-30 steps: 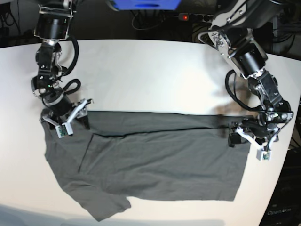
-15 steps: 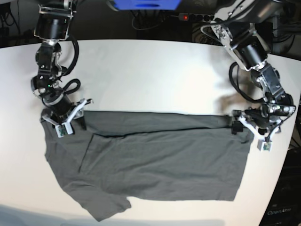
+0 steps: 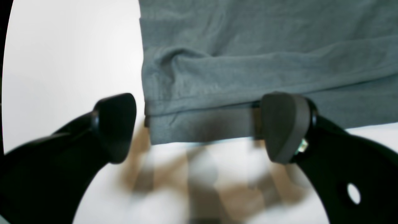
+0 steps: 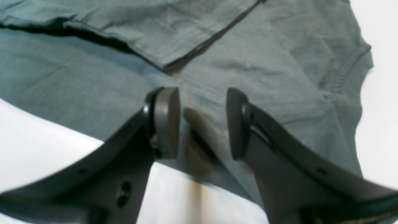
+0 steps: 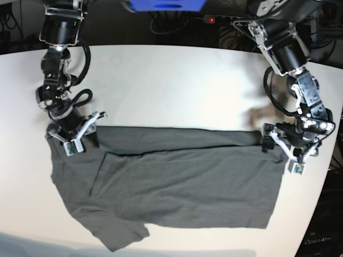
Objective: Fold the T-shirt properly
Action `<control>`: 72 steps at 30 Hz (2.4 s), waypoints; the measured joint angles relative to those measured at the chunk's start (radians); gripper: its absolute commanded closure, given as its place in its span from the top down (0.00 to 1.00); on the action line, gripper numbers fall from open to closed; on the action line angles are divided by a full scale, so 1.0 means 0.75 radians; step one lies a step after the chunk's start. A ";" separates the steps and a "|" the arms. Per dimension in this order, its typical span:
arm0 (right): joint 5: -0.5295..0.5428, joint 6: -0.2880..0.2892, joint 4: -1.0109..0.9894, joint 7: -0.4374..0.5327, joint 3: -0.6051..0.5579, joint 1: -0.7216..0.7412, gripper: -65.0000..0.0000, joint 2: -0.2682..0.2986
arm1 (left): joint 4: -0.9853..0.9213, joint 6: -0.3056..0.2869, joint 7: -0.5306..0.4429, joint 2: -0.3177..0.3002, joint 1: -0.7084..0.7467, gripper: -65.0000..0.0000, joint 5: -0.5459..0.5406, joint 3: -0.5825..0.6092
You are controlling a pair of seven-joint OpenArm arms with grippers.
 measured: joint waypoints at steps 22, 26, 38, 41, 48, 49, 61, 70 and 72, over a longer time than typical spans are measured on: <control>-0.001 0.000 0.000 -0.001 0.001 -0.004 0.35 0.001 | 0.036 -0.010 -0.331 -0.008 0.026 0.96 0.667 0.469; 0.000 0.000 0.000 0.001 0.002 -0.004 0.35 0.001 | 0.036 -0.010 -0.400 -0.005 0.047 0.96 0.731 0.470; -0.001 -0.001 0.000 0.000 0.001 -0.004 0.35 0.001 | 0.033 -0.010 -0.430 -0.033 0.051 0.96 0.786 0.470; 0.000 -0.001 0.000 0.001 0.001 -0.003 0.35 0.001 | 0.032 -0.010 -0.429 -0.050 0.052 0.96 0.789 0.493; -0.001 -0.001 0.000 0.001 0.000 -0.003 0.35 0.000 | 0.031 -0.011 -0.434 -0.097 0.052 0.96 0.784 0.549; 0.000 -0.001 0.000 0.001 0.000 -0.003 0.35 0.000 | 0.031 -0.011 -0.434 -0.098 0.052 0.96 0.784 0.549; 0.001 0.000 0.000 0.002 0.000 -0.003 0.35 0.001 | 0.023 -0.003 -0.439 -0.160 0.113 0.96 0.789 0.677; -0.001 -0.001 0.000 0.001 0.000 -0.005 0.35 0.004 | -0.009 -0.004 -0.450 -0.160 0.092 0.96 0.779 0.671; 0.001 -0.001 0.000 0.001 0.000 -0.008 0.35 0.004 | -0.004 -0.005 -0.450 -0.159 0.092 0.96 0.780 0.671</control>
